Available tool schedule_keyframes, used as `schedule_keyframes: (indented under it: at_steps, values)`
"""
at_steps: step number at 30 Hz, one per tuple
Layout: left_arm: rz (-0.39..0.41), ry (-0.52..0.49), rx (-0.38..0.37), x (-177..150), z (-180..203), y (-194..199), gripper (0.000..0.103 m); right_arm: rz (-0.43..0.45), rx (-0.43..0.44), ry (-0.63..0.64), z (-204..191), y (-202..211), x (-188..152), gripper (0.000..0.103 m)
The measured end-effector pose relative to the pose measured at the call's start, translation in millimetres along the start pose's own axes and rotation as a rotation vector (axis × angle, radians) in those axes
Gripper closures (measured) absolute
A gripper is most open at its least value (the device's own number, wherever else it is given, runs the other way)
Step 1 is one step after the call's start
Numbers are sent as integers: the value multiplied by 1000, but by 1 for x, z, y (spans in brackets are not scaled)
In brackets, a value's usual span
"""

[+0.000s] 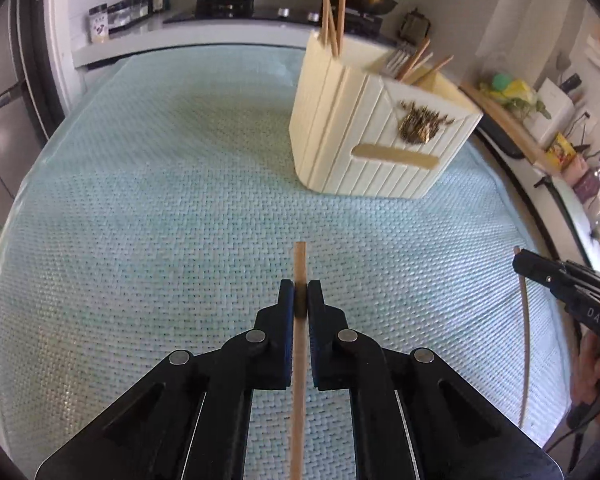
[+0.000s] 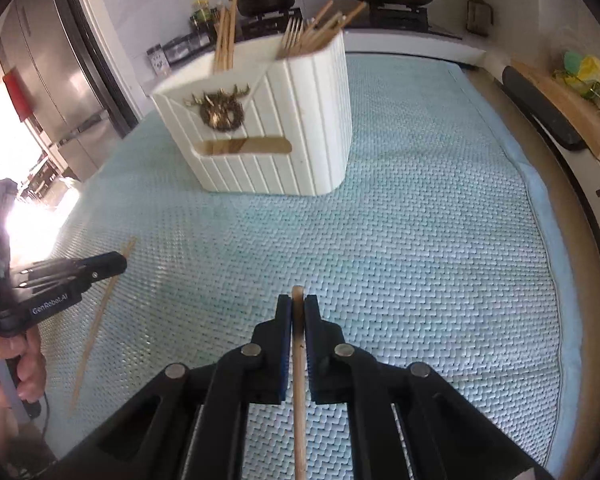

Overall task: Organize utensils
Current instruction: 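Carry both chopsticks over the cream holder and release them into it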

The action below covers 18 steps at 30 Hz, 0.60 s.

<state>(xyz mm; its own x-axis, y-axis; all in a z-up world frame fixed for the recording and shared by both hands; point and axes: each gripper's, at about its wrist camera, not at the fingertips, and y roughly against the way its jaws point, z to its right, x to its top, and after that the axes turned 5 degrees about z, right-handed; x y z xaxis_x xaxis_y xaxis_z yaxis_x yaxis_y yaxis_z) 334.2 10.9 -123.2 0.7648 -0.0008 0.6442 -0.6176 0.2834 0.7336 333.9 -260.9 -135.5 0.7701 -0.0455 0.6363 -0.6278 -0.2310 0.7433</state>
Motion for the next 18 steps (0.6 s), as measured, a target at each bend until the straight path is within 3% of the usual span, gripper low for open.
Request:
schedule_keyframes:
  at_steps: [9,15,18]
  values:
    - [244,-22,-102,14,16,112,99,288,59,45,-34,119,9,97]
    - [364,13,-160,13,25,146,99,445,22,105,-64,166,-1,97]
    - [387,21,-173,13,25,155,99,488,12,117,-72,177,3,97]
